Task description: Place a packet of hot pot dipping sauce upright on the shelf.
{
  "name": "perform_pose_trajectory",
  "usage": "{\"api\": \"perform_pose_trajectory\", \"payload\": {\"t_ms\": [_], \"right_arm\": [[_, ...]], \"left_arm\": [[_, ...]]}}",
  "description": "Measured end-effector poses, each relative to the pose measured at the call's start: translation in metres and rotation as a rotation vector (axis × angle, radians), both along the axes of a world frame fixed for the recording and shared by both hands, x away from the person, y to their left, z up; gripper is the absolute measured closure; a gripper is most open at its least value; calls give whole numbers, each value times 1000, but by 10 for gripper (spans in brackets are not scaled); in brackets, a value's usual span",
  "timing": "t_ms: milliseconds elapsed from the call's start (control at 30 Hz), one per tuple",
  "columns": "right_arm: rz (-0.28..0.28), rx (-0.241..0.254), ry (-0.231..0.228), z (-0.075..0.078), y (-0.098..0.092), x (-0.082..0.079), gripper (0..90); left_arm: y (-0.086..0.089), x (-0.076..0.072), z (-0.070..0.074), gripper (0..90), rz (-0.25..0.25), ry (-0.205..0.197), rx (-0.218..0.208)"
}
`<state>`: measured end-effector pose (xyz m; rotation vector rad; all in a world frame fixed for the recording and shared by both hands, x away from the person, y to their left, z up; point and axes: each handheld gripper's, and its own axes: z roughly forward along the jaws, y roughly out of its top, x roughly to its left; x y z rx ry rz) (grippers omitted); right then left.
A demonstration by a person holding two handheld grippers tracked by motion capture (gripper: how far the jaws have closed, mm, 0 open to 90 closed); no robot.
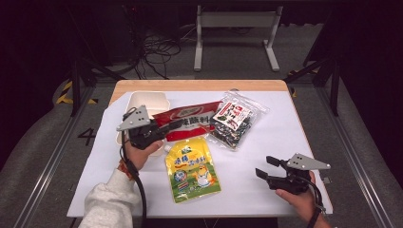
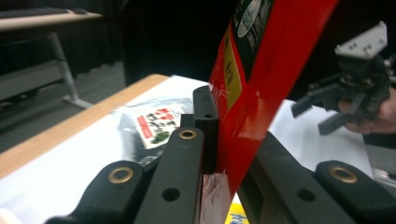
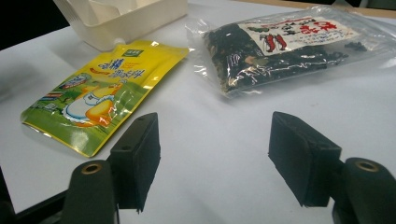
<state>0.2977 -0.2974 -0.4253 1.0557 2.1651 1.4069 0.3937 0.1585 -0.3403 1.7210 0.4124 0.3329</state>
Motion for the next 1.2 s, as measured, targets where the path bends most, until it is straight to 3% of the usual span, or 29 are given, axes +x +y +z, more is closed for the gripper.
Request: {"api": "perform_pose_trajectory", "payload": {"t_ms": [167,300,467,667,833,1100,1200], "right_arm": [[1,-9,12,-3,1,0,337],[1,-13,19,-4,2,1,337],[5,-15,29,-6,3,2,337],[11,-22,44,-9,5,3,334],[6,-24,57,-11,4,3,333],[-9,-24,71,-15,2,2,332],[-16,-13,41,-13,2,-1,335]], "left_arm": [[24,3,8,900,54,-28,-3],[41,11,12,900,90,-27,7],[59,25,20,900,147,-36,49],[74,45,25,900,177,-32,87],[82,64,20,900,199,-20,134],[93,94,8,900,219,31,149],[93,105,1,900,227,46,177]]}}
